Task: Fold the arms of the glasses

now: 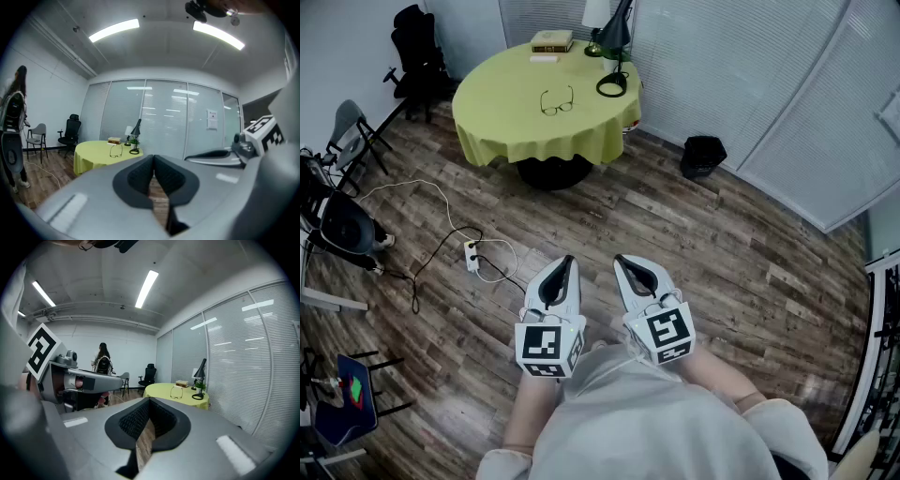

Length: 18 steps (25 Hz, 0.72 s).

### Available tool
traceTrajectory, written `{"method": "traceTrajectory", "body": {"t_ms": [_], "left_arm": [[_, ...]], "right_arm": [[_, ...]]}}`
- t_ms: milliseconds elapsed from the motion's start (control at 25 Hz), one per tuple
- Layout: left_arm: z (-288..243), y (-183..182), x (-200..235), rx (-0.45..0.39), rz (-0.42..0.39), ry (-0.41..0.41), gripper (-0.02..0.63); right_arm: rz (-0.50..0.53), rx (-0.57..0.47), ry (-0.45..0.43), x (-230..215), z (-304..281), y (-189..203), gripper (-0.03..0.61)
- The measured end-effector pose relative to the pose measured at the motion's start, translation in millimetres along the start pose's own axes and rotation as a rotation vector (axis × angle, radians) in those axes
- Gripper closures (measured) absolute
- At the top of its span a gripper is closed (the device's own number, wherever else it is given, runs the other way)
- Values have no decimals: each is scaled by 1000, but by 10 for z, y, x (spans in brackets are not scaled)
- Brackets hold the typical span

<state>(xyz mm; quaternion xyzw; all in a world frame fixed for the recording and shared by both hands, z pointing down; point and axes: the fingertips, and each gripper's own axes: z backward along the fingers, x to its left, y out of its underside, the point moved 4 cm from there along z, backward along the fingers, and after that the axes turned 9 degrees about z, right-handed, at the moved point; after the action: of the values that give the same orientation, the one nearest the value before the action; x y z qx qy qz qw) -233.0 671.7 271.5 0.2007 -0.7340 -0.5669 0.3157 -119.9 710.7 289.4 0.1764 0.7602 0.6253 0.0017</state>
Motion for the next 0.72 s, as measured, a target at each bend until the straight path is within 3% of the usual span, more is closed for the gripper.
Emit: {"method": "traceTrajectory", "body": {"t_ms": [360,520,720], "left_arm": [[-32,51,-4,2,-7,0,607],[-63,57,38,12,-2,3,607],[-95,64,98,2,61,17,607]], "right_arm": [[-1,-1,-6,-2,-13,43,578],[-42,13,35,-46,-79,69,578],[-83,55,63,-109,-88,174,580]]}}
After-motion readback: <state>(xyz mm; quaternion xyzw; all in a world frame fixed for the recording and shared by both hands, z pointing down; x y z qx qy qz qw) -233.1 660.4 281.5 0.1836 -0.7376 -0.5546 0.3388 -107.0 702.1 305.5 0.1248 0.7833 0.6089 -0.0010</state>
